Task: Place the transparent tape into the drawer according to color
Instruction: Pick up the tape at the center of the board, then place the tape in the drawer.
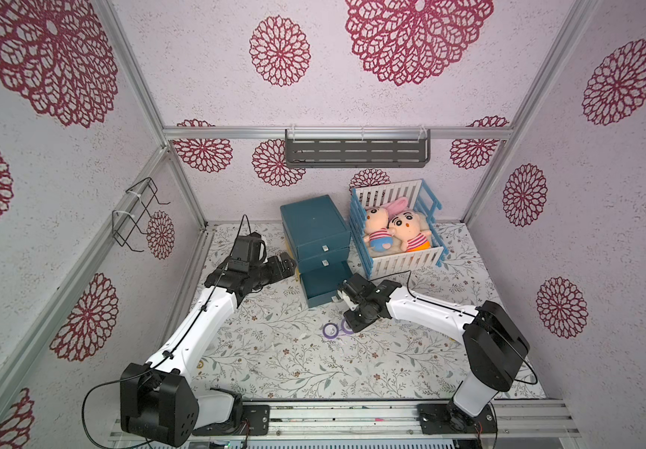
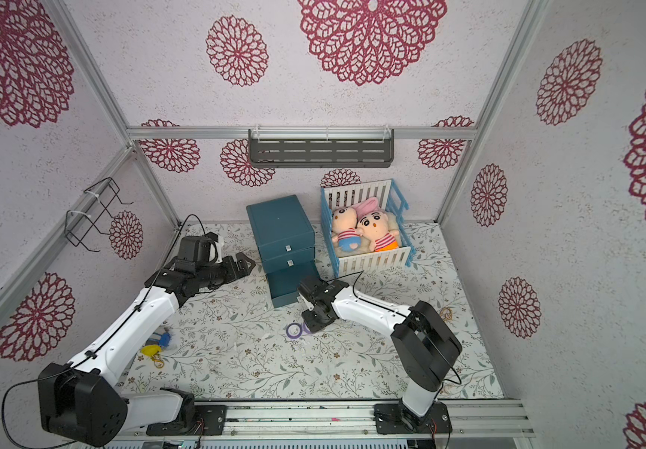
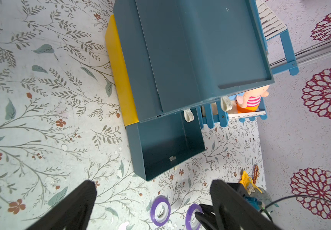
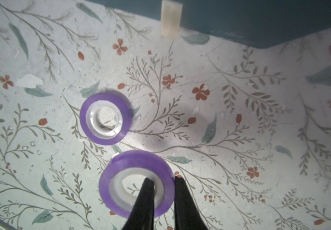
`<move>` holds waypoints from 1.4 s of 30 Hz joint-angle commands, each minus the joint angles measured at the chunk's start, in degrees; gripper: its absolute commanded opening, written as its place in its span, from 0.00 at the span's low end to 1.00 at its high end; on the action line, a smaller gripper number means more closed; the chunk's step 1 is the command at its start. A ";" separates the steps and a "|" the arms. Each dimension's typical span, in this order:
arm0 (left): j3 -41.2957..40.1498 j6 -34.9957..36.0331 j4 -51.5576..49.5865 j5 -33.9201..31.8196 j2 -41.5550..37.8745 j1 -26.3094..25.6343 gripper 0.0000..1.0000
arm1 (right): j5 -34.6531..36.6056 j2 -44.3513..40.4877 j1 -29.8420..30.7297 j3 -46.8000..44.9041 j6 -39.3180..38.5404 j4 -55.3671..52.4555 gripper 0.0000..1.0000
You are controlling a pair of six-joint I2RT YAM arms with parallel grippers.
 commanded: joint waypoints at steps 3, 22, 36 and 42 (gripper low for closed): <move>0.02 -0.02 1.76 0.87 -1.13 0.60 0.97 | 1.37 -2.39 -1.76 4.96 0.49 0.11 0.00; -2.75 -0.70 1.89 1.19 -3.41 0.60 0.97 | 4.47 8.07 -6.92 19.54 0.29 4.77 0.00; -3.35 -0.62 0.84 1.31 -4.50 0.51 0.97 | 4.49 15.02 -8.06 23.88 2.32 8.99 0.00; -4.14 -1.17 1.06 1.78 -4.90 0.35 0.97 | 5.64 16.18 -8.06 23.72 2.47 9.80 0.00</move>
